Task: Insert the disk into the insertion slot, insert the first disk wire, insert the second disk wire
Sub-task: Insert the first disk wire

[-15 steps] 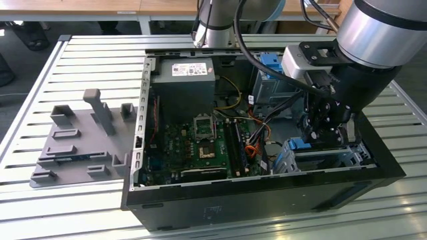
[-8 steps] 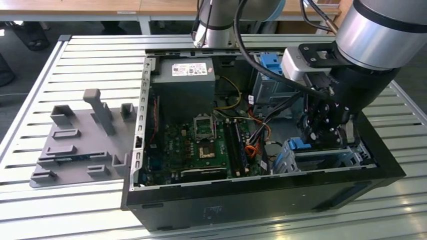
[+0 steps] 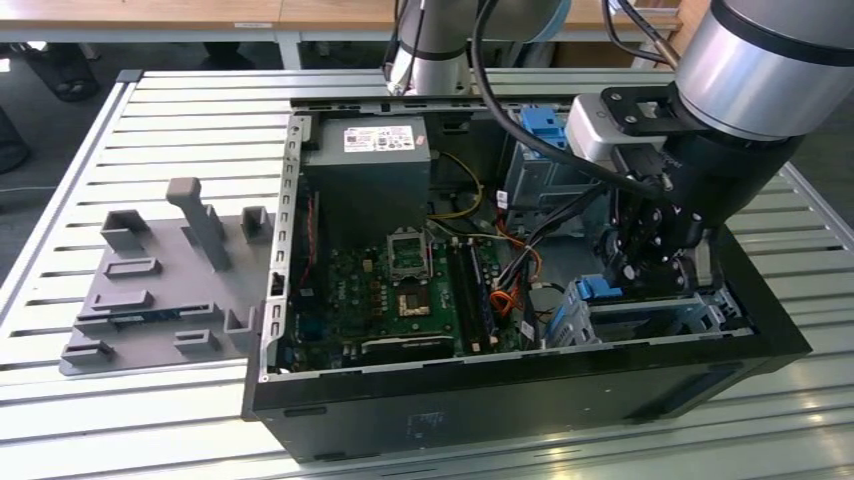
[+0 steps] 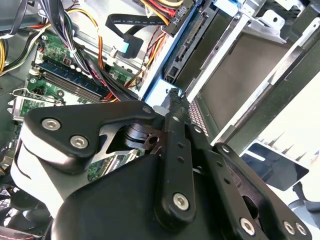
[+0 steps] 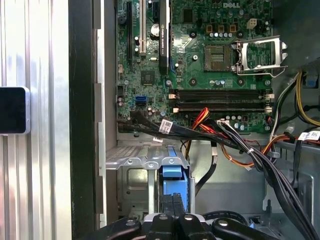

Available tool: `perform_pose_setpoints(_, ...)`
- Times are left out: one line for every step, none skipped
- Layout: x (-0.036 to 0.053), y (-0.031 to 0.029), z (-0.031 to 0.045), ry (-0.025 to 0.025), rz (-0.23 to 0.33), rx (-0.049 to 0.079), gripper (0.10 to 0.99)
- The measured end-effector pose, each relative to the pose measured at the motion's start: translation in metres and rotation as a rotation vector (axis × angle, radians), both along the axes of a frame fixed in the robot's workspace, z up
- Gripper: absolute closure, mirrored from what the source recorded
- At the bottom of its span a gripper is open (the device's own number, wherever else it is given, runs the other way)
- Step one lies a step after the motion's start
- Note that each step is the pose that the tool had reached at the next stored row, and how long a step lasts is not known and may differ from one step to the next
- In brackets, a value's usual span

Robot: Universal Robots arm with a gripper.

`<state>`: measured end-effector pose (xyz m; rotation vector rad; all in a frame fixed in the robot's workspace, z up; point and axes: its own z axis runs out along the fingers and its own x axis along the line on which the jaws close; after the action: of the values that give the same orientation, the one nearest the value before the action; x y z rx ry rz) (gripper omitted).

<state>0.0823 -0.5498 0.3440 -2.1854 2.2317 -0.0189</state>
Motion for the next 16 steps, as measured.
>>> perform_pose_setpoints(0.0003,0.0,0.0,0.0,0.0,0.0,0.98)
perform_pose_setpoints(0.0006,0.0,0.0,0.0,0.0,0.0,0.98)
perform_pose_setpoints(0.0008,0.0,0.0,0.0,0.0,0.0,0.98)
perform_pose_setpoints(0.0013,0.0,0.0,0.0,0.0,0.0,0.98)
perform_pose_setpoints(0.0017,0.0,0.0,0.0,0.0,0.0,0.98)
perform_pose_setpoints(0.0023,0.0,0.0,0.0,0.0,0.0,0.98)
perform_pose_setpoints(0.0027,0.0,0.0,0.0,0.0,0.0,0.98)
perform_pose_setpoints(0.0032,0.0,0.0,0.0,0.0,0.0,0.98)
perform_pose_setpoints(0.0038,0.0,0.0,0.0,0.0,0.0,0.98)
perform_pose_setpoints(0.0049,-0.0001,0.0,0.0,0.0,0.0,0.98)
perform_pose_setpoints(0.0064,-0.0001,0.0,0.0,0.0,0.0,0.98)
perform_pose_setpoints(0.0087,0.0,0.0001,0.0,0.0,0.001,0.98)
perform_pose_setpoints(0.0097,0.0,0.0005,0.0,0.0,0.001,0.98)
perform_pose_setpoints(0.0103,0.0,0.0017,0.0,0.0,0.001,0.98)
perform_pose_setpoints(0.0104,0.0,0.0036,0.0,0.0,0.001,0.98)
perform_pose_setpoints(0.0104,0.0,0.0061,0.0,0.0,0.001,0.98)
